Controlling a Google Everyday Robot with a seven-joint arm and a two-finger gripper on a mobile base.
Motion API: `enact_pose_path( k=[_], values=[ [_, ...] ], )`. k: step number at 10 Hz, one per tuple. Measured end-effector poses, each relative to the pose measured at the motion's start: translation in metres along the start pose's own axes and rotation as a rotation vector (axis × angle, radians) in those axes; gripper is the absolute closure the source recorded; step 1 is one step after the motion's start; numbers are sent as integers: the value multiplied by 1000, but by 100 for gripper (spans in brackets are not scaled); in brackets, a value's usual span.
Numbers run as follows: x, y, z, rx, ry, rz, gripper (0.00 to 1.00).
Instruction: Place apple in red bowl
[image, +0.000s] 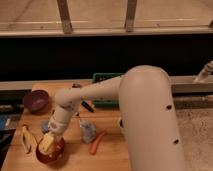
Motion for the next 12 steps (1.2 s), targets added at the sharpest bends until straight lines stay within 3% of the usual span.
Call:
enact_pose_path(
  k=[2,7,8,10,12],
  values=[
    [0,0,-3,8,-1,3,32],
    [-2,-4,-6,21,4,1,32],
    [-3,-5,-12,40,-5,1,32],
    [-4,-2,-34,104,-42,-1,32],
    [-8,3,-77,230,-113,12,32]
  ],
)
